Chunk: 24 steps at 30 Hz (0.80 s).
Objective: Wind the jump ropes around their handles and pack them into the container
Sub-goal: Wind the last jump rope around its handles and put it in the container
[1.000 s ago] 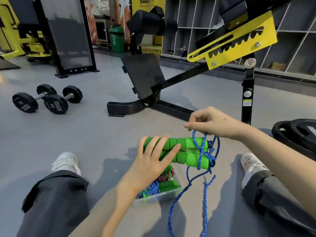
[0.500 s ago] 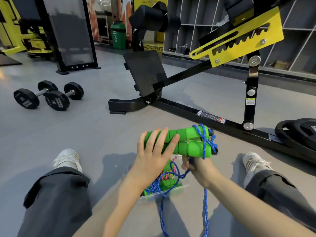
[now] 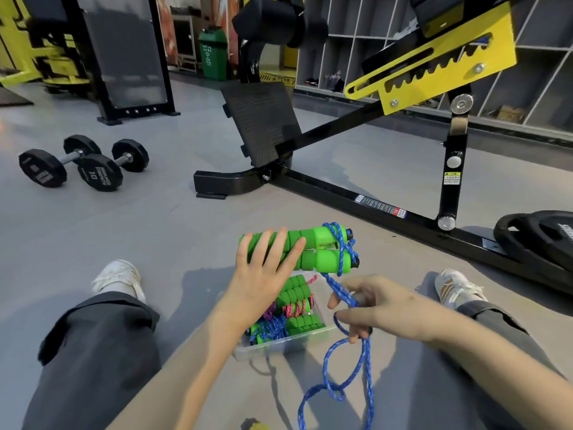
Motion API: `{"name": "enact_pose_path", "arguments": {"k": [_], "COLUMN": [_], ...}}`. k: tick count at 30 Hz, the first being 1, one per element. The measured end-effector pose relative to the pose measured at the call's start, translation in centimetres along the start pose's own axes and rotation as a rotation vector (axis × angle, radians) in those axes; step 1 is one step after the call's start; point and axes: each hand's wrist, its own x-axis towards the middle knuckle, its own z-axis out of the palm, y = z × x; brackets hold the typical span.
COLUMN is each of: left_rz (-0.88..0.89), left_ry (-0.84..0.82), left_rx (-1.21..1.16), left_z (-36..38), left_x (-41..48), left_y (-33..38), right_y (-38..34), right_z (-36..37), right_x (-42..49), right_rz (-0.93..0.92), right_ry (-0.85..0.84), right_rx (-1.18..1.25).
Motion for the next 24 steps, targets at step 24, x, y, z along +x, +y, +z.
{"name": "enact_pose_path", "arguments": {"k": [24], "left_rz": [0.197], "left_ry": [0.124], "left_rx": [-0.178], "left_z": [-1.4], "left_x": [0.4], "left_y": [0.0], "right_y": [-3.7], "right_z": [-8.2], "right_x": [2.8], "right_rz": [-0.587], "right_ry": [0.366], "right_rx": [-1.073]}}
